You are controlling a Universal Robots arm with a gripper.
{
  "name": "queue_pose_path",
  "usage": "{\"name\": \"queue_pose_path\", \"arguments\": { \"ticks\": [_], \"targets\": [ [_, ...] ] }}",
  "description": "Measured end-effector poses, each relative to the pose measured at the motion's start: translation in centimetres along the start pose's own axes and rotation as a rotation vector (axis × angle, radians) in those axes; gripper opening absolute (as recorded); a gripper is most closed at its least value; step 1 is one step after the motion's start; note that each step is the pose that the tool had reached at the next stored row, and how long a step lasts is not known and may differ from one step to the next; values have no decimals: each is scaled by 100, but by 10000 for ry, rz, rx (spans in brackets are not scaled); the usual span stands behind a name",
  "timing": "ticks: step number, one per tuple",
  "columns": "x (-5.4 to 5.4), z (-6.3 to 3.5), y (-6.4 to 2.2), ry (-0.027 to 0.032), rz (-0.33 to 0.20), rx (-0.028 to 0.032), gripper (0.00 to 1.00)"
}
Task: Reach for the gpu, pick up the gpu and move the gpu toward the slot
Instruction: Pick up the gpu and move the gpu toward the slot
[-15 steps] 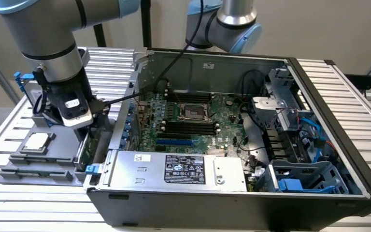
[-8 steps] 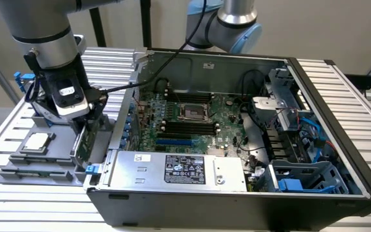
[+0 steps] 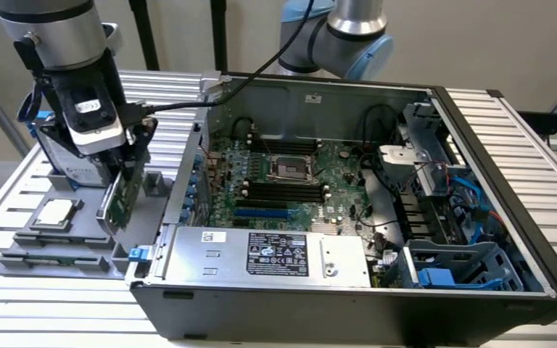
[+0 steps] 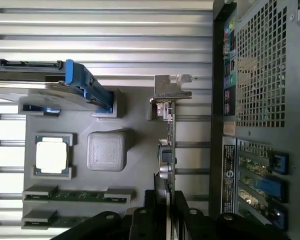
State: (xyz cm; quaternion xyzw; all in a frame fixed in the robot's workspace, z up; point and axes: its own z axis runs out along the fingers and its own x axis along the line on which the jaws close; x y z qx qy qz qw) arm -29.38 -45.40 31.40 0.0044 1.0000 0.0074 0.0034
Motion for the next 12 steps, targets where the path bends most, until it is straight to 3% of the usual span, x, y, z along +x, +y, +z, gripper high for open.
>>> {"name": "queue_pose_path", "arguments": {
  "ticks": [12],
  "targets": [
    [-91, -545, 9, 2, -4, -1, 26]
  ]
}}
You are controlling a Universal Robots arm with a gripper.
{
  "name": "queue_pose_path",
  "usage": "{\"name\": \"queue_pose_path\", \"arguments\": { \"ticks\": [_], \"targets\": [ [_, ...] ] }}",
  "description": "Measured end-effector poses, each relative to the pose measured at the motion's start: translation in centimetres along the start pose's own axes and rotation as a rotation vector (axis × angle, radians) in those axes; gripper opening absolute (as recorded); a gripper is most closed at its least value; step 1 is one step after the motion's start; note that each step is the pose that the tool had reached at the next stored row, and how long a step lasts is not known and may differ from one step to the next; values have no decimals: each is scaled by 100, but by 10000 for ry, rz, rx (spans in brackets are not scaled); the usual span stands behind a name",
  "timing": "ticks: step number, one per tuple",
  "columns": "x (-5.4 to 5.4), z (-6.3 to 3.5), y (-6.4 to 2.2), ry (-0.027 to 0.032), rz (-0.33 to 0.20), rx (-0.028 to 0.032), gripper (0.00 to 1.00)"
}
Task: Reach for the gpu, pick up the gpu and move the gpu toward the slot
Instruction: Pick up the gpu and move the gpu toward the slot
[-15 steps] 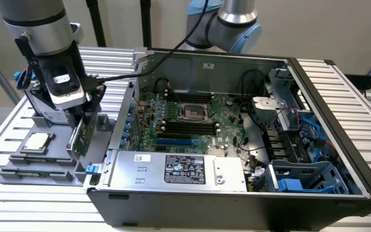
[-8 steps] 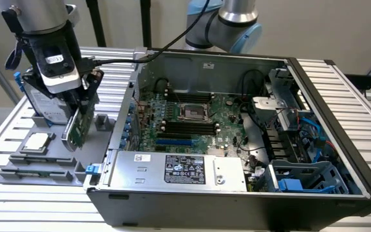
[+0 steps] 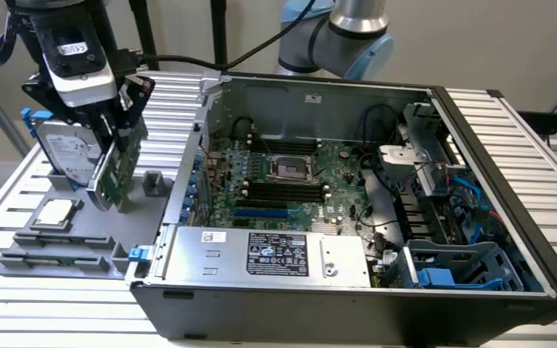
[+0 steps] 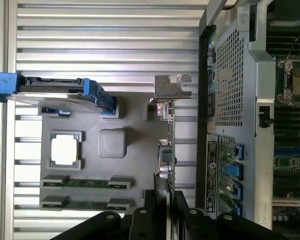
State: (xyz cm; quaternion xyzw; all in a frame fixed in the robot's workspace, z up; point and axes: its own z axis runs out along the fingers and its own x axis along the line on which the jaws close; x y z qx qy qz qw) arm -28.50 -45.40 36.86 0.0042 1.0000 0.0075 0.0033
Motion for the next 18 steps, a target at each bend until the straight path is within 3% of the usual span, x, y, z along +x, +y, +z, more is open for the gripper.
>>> {"name": "queue_pose_path", "arguments": {
  "ticks": [5, 11, 15, 18],
  "targets": [
    [-134, -228, 5, 11, -7, -1, 26],
    [-397, -498, 10, 52, -14, -35, 26],
    [-581, -660, 12, 96, -13, -83, 26],
    [-717, -733, 15, 126, -13, -157, 26]
  ]
}}
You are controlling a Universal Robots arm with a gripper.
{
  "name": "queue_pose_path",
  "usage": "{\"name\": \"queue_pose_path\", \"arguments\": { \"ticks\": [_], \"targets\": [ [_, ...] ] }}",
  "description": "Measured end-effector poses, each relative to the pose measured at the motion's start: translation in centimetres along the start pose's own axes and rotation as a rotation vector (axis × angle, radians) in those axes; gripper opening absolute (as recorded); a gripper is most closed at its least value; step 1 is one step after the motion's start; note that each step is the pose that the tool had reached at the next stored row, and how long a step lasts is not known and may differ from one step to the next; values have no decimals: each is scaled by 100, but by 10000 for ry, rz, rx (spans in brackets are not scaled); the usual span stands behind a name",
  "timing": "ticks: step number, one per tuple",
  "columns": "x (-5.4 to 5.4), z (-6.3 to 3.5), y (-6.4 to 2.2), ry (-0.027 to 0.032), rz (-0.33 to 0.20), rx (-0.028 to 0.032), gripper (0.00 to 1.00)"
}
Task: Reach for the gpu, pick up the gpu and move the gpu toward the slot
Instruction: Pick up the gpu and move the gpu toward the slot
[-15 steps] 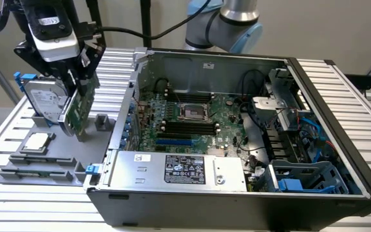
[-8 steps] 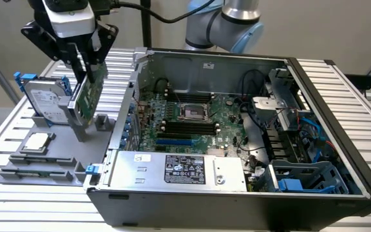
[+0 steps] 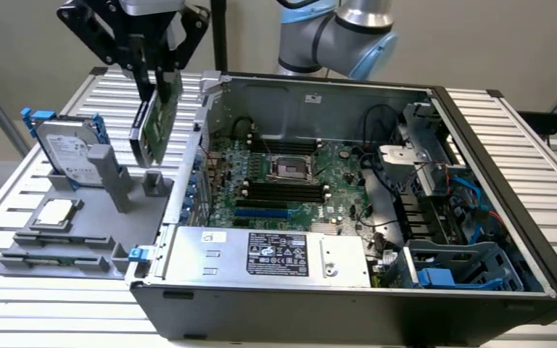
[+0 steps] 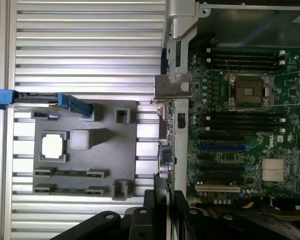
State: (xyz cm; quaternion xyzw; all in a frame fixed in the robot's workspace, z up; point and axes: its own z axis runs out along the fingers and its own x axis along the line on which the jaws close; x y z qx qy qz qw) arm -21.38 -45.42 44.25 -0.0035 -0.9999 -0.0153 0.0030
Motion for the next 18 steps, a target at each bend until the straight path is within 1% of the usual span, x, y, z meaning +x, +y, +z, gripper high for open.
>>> {"name": "queue_pose_path", "arguments": {
  "ticks": [2, 5, 7, 12, 18],
  "targets": [
    [-90, -6, 1, 10, 1, -46, 26],
    [-228, -7, 2, 10, 0, -130, 26],
    [-320, -7, 2, 10, 0, -157, 26],
    [-545, 4, 3, 11, -1, -162, 26],
    [-819, 47, 4, 10, 0, -163, 26]
  ]
}}
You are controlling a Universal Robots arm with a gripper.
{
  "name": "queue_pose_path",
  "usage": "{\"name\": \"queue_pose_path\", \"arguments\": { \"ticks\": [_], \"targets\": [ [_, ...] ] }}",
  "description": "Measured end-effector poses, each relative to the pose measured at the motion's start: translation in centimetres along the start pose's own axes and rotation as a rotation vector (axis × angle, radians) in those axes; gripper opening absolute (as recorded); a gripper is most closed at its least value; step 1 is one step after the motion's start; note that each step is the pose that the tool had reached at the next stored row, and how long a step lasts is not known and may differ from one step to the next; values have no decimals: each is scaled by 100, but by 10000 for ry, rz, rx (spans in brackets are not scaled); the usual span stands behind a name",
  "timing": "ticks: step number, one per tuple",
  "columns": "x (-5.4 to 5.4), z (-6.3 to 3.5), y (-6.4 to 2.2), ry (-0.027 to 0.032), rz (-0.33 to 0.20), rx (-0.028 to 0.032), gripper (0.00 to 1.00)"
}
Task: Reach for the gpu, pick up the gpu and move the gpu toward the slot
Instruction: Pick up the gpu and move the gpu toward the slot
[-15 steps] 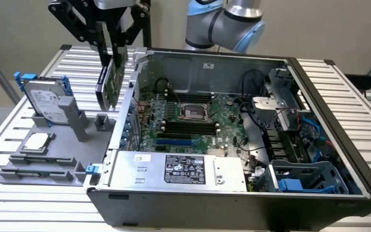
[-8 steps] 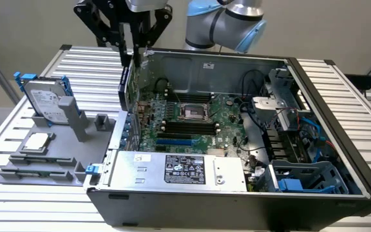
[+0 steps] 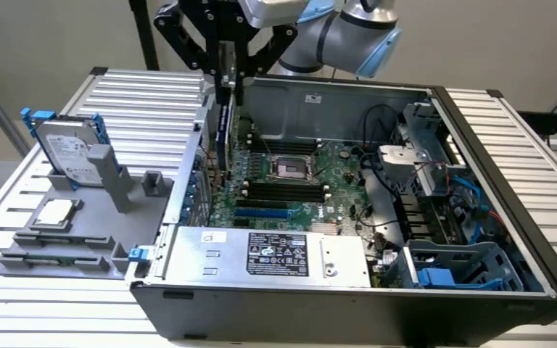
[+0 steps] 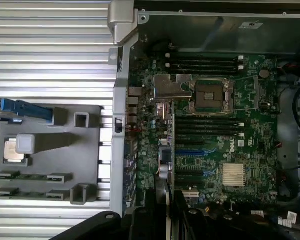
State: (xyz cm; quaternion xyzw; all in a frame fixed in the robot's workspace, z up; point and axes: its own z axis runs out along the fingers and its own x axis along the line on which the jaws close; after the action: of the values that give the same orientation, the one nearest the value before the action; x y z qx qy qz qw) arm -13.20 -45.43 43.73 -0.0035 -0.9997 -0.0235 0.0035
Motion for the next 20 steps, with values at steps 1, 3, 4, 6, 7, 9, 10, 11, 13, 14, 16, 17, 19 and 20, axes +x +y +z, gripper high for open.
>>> {"name": "queue_pose_path", "arguments": {
  "ticks": [1, 3, 4, 6, 7, 9, 10, 11, 13, 14, 16, 17, 19, 20],
  "targets": [
    [-47, 9, 0, 0, -1, 0, 26],
    [-138, 29, 0, 0, 0, 0, 26],
    [-180, 40, 0, 0, 0, 0, 26],
    [-274, 63, 0, 0, 0, 1, 26],
    [-321, 75, 1, 1, 0, 1, 26],
    [-410, 98, 1, 0, -1, 0, 26],
    [-454, 108, 1, 0, -1, 1, 26],
    [-502, 120, 2, 0, 0, 0, 26],
    [-592, 141, 3, 0, 0, 0, 26],
    [-637, 151, 3, 0, 0, 0, 26],
    [-730, 172, 4, 0, 0, 1, 26],
    [-774, 181, 5, 0, -1, 1, 26],
    [-864, 196, 6, 0, -1, 0, 26],
    [-912, 197, 7, 5, 0, -2, 26]
  ]
}}
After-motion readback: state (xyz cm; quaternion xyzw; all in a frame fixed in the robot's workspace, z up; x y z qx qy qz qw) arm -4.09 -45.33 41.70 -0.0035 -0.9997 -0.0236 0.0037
